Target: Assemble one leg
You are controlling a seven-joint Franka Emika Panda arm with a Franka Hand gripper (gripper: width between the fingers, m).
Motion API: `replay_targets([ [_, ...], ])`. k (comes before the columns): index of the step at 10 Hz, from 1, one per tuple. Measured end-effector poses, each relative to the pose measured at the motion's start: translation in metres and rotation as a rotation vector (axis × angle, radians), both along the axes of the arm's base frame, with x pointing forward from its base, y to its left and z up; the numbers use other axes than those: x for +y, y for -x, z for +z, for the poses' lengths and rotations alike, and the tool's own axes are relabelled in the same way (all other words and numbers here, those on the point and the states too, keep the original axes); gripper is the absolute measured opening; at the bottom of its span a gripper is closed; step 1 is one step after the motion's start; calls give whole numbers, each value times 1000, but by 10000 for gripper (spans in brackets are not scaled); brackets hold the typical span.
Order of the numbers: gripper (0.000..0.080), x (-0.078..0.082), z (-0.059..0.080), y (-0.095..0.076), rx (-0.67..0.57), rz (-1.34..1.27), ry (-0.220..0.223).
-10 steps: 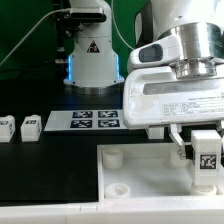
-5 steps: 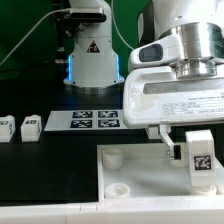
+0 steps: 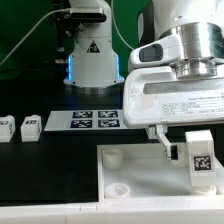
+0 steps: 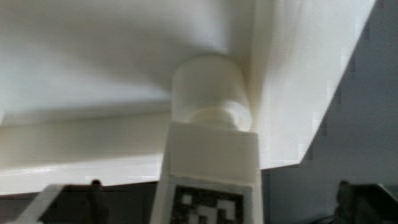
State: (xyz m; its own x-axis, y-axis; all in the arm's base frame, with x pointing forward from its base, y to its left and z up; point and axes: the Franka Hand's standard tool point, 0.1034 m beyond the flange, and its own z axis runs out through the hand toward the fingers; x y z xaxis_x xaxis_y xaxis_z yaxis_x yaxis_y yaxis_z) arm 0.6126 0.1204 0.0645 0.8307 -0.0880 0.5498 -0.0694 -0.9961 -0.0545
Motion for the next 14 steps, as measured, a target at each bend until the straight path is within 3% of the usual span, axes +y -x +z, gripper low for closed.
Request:
replay_targets([
  [6,649,0,0,0,7,3,1],
  [7,649,0,7,2,72,4,-9],
  [8,649,-2,25,-1,79,0,-23],
  [9,649,-4,30,-1,112,-3,-31],
  [12,649,-9,28,-3,467,-6,-88],
  [14,649,-7,25,-6,589,-5,-102],
])
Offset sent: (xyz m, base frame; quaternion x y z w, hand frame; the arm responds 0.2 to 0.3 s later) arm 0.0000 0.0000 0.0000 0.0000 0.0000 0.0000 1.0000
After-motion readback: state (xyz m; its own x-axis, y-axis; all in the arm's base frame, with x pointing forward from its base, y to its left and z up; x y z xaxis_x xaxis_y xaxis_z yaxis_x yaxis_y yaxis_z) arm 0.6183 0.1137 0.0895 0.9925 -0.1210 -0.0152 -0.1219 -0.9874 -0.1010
